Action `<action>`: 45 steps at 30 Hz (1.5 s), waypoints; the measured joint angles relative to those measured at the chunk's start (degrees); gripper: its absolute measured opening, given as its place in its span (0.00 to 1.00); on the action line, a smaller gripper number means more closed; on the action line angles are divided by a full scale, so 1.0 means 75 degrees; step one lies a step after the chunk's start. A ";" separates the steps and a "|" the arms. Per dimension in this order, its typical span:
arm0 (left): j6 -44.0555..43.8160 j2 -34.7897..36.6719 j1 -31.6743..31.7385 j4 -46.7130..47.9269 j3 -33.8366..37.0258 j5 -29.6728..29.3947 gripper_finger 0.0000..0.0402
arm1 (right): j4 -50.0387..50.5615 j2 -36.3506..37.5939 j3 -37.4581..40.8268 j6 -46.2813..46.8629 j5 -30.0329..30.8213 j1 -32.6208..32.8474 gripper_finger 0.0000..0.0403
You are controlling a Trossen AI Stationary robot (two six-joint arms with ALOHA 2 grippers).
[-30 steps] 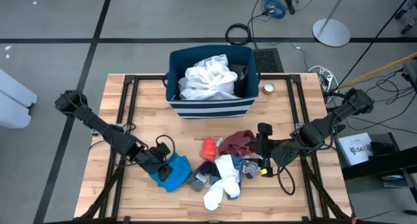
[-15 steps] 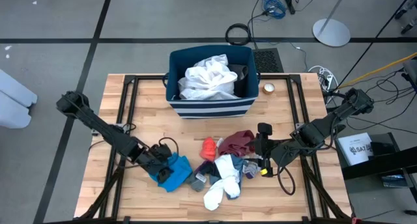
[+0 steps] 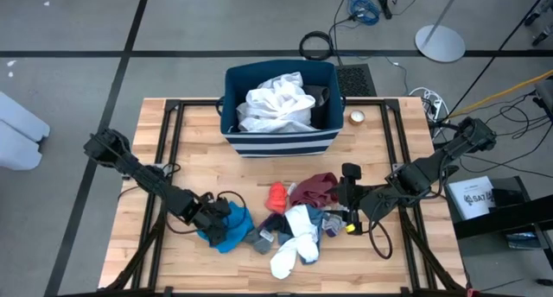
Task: Sort clothes
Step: Put the blue shorts into the blue laundry organizer
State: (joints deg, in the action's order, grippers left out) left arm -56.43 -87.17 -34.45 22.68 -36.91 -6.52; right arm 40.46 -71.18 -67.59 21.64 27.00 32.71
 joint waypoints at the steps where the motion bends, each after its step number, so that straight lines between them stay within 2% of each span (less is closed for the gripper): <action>1: 0.0044 -0.0090 -0.0019 -0.0028 -0.0011 -0.0007 0.57 | -0.0002 0.0000 0.0000 0.0001 0.0002 0.0000 0.57; 5: 0.0051 -0.0211 -0.0025 -0.0039 -0.0017 -0.0016 0.56 | 0.0001 0.0000 0.0000 0.0007 0.0000 0.0000 0.57; 8: 0.0027 -0.0188 -0.0020 0.0000 -0.0014 -0.0001 0.50 | 0.0001 0.0000 0.0000 0.0010 0.0000 0.0000 0.57; 11: -0.0003 -0.0176 -0.0012 -0.0081 -0.0032 0.0183 0.37 | 0.0002 0.0000 0.0000 0.0018 0.0000 0.0000 0.57; 15: -0.0028 -0.0176 -0.0010 -0.0179 -0.0029 0.0386 0.12 | 0.0001 0.0000 0.0000 0.0018 0.0000 0.0000 0.57; 17: -0.0037 -0.0176 -0.0010 -0.0296 -0.0026 0.0451 0.06 | 0.0007 0.0000 0.0000 0.0018 -0.0003 0.0000 0.57; 22: -0.0001 -0.0034 0.0007 -0.0641 0.0007 0.0638 0.06 | 0.0005 0.0000 0.0000 0.0021 0.0000 0.0000 0.57; 32: 0.0403 0.1782 0.0383 0.0142 -0.0204 0.0480 0.06 | -0.0003 0.0000 0.0000 0.0021 0.0000 0.0000 0.57; 37: 0.0591 0.2806 0.0587 0.0139 -0.0208 0.0063 0.06 | -0.0046 0.0000 0.0000 0.0010 0.0000 0.0000 0.57; 45: 0.0809 0.4246 0.0945 -0.0210 -0.0215 -0.1066 0.06 | -0.0037 0.0000 0.0000 -0.0005 0.0000 0.0003 0.57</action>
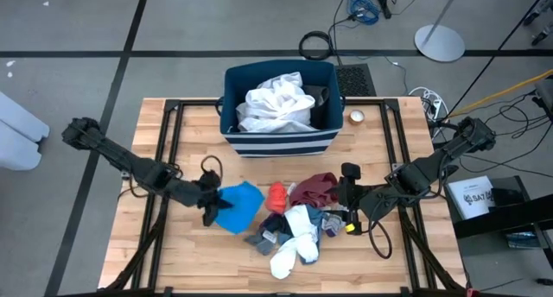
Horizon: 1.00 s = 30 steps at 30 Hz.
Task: Sort clothes
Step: Put the blue shorts into the blue laundry organizer
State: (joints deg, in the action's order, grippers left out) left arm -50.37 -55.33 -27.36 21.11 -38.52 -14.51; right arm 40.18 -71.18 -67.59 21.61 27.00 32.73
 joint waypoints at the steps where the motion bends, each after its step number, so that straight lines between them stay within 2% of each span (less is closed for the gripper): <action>1: 0.0113 0.0150 0.0041 -0.0228 0.0000 -0.0129 0.06 | 0.0003 0.0000 0.0000 0.0000 0.0000 -0.0003 0.57; 7: 0.1330 0.0861 0.0537 -0.2475 -0.0009 -0.0781 0.06 | 0.0009 -0.0002 0.0000 0.0000 0.0003 -0.0003 0.57; 12: 0.2712 0.1186 0.1381 -0.4364 -0.0023 -0.1552 0.06 | 0.0000 -0.0003 0.0000 -0.0003 0.0026 -0.0003 0.57; 17: 0.3349 0.1228 0.2913 -0.4621 -0.0389 -0.1558 0.06 | -0.0017 -0.0001 0.0000 -0.0002 0.0038 -0.0015 0.57; 20: 0.3437 0.1055 0.4112 -0.4514 -0.1019 -0.0862 0.06 | -0.0060 -0.0003 0.0000 -0.0003 0.0041 -0.0015 0.57; 24: 0.3425 0.0470 0.5743 -0.3731 -0.2140 0.0600 0.06 | -0.0254 0.0000 0.0000 -0.0188 0.0041 -0.0020 0.57; 28: 0.3015 -0.0531 0.7115 -0.2700 -0.3268 0.2351 0.06 | -0.0308 0.0000 0.0000 -0.0233 0.0040 -0.0020 0.57; 30: 0.2772 -0.1089 0.7613 -0.2641 -0.3671 0.3321 0.06 | -0.0303 -0.0003 0.0000 -0.0233 0.0039 -0.0020 0.57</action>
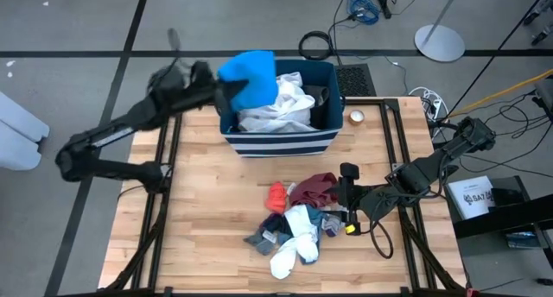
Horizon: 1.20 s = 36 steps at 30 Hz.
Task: Sort clothes
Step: Put the blue shorts into the blue laundry organizer
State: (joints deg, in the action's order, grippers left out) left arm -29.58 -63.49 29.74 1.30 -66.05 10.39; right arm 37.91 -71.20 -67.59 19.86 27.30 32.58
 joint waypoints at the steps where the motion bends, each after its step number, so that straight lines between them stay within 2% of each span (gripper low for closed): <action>1: -0.0138 -0.0260 0.0198 0.0048 -0.0154 0.0385 0.06 | 0.0000 0.0000 0.0000 0.0000 0.0002 0.0000 0.57; 3: -0.0216 -0.0742 0.0492 0.0067 -0.0402 0.0982 0.06 | 0.0027 0.0000 0.0000 0.0000 -0.0001 0.0000 0.57; 5: -0.0276 -0.1139 0.0715 0.0163 -0.0489 0.1246 0.06 | 0.0079 0.0000 0.0000 0.0000 -0.0001 0.0000 0.57; 17: -0.0411 -0.2492 0.1636 0.0632 -0.0492 0.1923 0.06 | 0.0402 0.0000 0.0000 0.0044 -0.0010 0.0000 0.57; 22: -0.0406 -0.3070 0.1734 0.1112 -0.0494 0.2051 0.07 | 0.0425 0.0000 0.0000 0.0032 -0.0010 0.0000 0.57; 26: -0.0409 -0.3398 0.1730 0.1250 -0.0494 0.2443 0.07 | 0.0425 0.0001 0.0000 0.0032 -0.0008 0.0000 0.57; 36: -0.0062 -0.3513 0.1605 0.1708 -0.0494 0.2740 0.11 | 0.0420 0.0000 0.0000 -0.0075 -0.0004 0.0000 0.57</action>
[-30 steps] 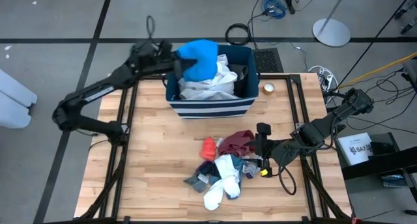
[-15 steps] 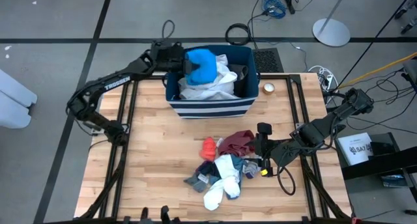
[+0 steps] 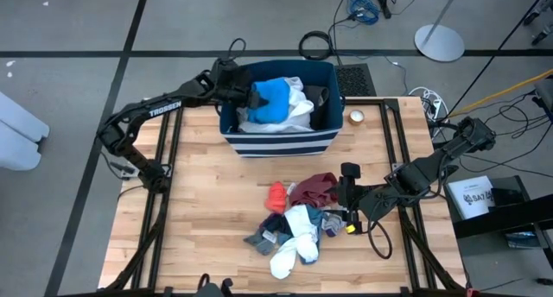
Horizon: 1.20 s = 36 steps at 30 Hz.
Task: Sort clothes
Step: Put the blue shorts into the blue laundry organizer
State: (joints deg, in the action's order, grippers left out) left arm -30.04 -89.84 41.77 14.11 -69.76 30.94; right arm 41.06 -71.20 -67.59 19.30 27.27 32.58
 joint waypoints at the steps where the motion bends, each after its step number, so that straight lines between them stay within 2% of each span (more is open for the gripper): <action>1: 0.0047 0.0000 -0.0002 -0.0033 0.0000 0.0129 0.11 | -0.0003 0.0000 0.0000 -0.0018 0.0000 0.0000 0.57; 5: 0.0052 0.0000 -0.0017 -0.0271 0.0000 0.0321 0.16 | -0.0006 0.0000 0.0000 -0.0033 0.0000 0.0000 0.57; 9: 0.0051 -0.0001 -0.0023 -0.0582 -0.0048 0.0557 0.28 | -0.0009 0.0000 0.0000 -0.0006 0.0000 0.0000 0.57; 13: 0.0319 -0.0012 -0.0023 -0.0589 -0.0511 0.0790 0.40 | -0.0010 0.0000 0.0000 -0.0004 0.0000 0.0000 0.57; 16: 0.0752 -0.0009 -0.0023 -0.0268 -0.1038 0.0817 0.44 | -0.0009 0.0000 0.0000 -0.0007 0.0000 0.0000 0.57; 20: 0.1417 -0.0009 -0.0028 0.1230 -0.1906 0.0036 0.45 | -0.0007 0.0000 0.0000 -0.0007 0.0000 0.0000 0.57; 24: 0.2165 -0.0009 -0.0026 0.3216 -0.2827 -0.1491 0.45 | -0.0009 0.0000 0.0000 -0.0007 0.0000 0.0000 0.57; 28: 0.2524 -0.0006 -0.0023 0.4312 -0.3599 -0.2779 0.45 | -0.0007 0.0000 0.0000 -0.0007 -0.0003 0.0000 0.57; 31: 0.2533 -0.0004 -0.0077 0.4458 -0.4130 -0.2930 0.45 | -0.0009 0.0001 0.0000 -0.0007 -0.0001 0.0000 0.57; 36: 0.2653 -0.0008 -0.0522 0.3887 -0.4421 -0.2150 0.45 | -0.0012 0.0000 0.0000 -0.0046 0.0000 -0.0002 0.57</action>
State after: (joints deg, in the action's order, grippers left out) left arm -10.14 -89.90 37.86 43.27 -102.91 14.82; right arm 40.97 -71.20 -67.59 18.95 27.27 32.56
